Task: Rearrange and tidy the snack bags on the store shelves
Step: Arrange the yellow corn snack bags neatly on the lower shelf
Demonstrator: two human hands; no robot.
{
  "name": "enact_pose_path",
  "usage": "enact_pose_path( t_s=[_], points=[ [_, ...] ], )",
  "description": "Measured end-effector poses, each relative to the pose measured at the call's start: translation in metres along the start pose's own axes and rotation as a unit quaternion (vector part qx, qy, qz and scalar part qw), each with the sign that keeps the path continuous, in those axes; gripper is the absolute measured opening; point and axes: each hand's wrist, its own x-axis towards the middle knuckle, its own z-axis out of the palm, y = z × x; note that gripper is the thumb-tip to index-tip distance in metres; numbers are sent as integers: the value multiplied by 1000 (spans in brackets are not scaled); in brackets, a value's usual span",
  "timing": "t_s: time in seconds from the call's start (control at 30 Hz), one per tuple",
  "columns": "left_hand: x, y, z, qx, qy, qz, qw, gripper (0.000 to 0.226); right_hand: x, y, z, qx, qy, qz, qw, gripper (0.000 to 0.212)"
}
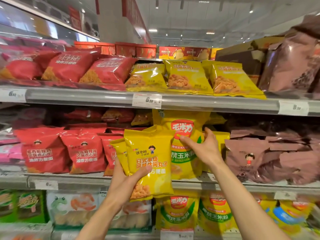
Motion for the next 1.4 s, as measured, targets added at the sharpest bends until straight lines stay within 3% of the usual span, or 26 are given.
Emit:
enact_pose_path(
  t_s=[0.2, 0.43, 0.87, 1.0, 1.17, 1.3, 1.4],
  points=[
    [-3, -1, -19, 2, 10, 6, 1000, 99, 1, -2, 0, 66, -20, 15, 997, 94],
    [-10, -3, -48, 16, 26, -3, 1000, 109, 2, -12, -5, 122, 4, 3, 993, 97],
    [-15, -5, -67, 26, 20, -10, 999, 108, -13, -14, -13, 145, -25, 28, 989, 64],
    [-11, -8, -50, 37, -3, 10, 999, 103, -30, -8, -27, 135, -24, 45, 989, 76],
    [13, -9, -16, 59, -31, 42, 997, 94, -47, 5, -59, 122, -12, 52, 991, 63],
    [32, -7, 7, 73, -37, 83, 993, 83, -52, 16, -76, 109, 6, 61, 992, 63],
    [45, -16, 21, 105, -29, 87, 990, 89, -54, 25, -89, 101, 11, 70, 992, 68]
  ],
)
